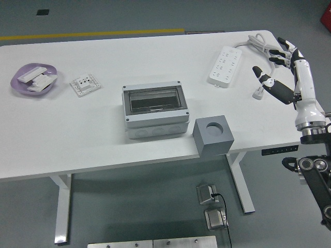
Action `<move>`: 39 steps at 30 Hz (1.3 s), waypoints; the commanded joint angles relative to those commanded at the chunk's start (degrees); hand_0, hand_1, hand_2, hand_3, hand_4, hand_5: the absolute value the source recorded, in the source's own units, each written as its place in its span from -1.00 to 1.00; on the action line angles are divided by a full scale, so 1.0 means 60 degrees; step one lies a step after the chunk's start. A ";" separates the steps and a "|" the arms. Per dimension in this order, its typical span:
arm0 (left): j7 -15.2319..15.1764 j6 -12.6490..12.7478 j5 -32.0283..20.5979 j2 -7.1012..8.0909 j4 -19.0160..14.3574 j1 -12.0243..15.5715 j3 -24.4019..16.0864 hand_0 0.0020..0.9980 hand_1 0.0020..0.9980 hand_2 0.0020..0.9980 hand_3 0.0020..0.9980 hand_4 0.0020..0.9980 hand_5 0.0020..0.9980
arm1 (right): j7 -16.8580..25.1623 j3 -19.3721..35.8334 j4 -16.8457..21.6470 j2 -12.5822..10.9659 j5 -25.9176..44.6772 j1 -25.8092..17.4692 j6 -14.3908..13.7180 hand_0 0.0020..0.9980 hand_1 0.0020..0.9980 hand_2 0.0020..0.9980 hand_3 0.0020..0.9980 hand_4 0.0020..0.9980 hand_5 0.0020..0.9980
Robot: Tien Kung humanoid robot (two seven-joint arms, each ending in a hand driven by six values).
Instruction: Pick up the cylinder from the cube,place it in the box,flap close box
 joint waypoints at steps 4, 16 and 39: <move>-0.0098 -0.0020 0.0039 0.0024 0.0000 -0.0044 -0.0089 0.26 0.14 0.04 0.21 0.13 -0.69 | 0.0200 0.0092 0.0015 0.0041 0.1021 -0.0087 -0.0007 0.39 0.34 0.46 0.64 0.79 -0.10; -0.0341 -0.0157 0.0345 -0.0150 0.0000 -0.0218 -0.0160 0.26 0.14 0.04 0.22 0.13 -0.69 | 0.0135 0.0413 0.0614 -0.0046 0.1891 -0.0101 -0.0127 0.36 0.31 0.44 0.51 0.79 -0.08; -0.0561 -0.0171 0.0498 -0.0295 0.0000 -0.0297 0.0539 0.26 0.14 0.04 0.22 0.15 -0.68 | 0.0067 0.1357 0.1193 -0.0367 0.1897 -0.0469 -0.0109 0.35 0.27 0.37 0.44 0.74 -0.04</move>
